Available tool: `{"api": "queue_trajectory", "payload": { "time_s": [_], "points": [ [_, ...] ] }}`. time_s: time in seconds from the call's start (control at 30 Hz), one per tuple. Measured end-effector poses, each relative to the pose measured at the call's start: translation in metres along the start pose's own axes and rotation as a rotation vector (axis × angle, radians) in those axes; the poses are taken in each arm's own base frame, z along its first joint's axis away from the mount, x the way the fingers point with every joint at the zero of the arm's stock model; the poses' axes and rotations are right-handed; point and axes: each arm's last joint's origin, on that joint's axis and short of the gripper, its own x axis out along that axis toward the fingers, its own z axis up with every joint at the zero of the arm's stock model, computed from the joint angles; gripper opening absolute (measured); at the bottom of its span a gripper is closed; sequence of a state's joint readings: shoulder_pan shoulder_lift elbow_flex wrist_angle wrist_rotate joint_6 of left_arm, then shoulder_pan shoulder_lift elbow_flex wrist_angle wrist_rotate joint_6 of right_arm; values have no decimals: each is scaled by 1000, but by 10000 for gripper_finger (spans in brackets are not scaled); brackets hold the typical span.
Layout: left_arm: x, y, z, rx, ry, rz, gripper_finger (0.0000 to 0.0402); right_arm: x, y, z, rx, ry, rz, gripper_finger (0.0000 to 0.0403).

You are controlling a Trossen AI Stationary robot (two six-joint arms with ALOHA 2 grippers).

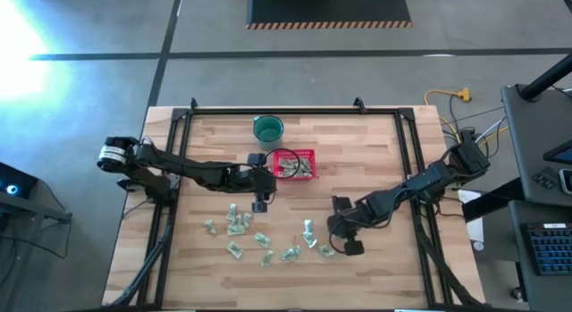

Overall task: Pick and place items into bin
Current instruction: Put the light green stevia packet into the red bin

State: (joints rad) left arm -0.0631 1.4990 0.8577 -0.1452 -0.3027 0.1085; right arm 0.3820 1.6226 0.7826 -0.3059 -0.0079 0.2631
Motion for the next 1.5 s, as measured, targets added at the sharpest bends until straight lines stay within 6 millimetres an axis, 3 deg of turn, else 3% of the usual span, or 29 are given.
{"api": "queue_trajectory", "payload": {
  "time_s": [0.47, 0.67, 0.93, 1.1, 1.5],
  "points": [
    [0, 0, 0, 0, -1, 0, 168, -22, -8, 40, -203, -197, -521, 8],
    [0, 0, 0, 2, -1, 0, 168, -36, -29, 61, -200, -237, -706, 8],
    [0, 0, -3, 11, 29, -3, 168, -41, -78, 71, -104, -272, -786, 8],
    [0, 0, -3, 12, 30, -3, 168, -45, -106, 73, -39, -290, -746, 8],
    [0, 0, -3, 13, 32, -3, 168, -40, -148, 76, 21, -412, -630, 8]
  ]
}}
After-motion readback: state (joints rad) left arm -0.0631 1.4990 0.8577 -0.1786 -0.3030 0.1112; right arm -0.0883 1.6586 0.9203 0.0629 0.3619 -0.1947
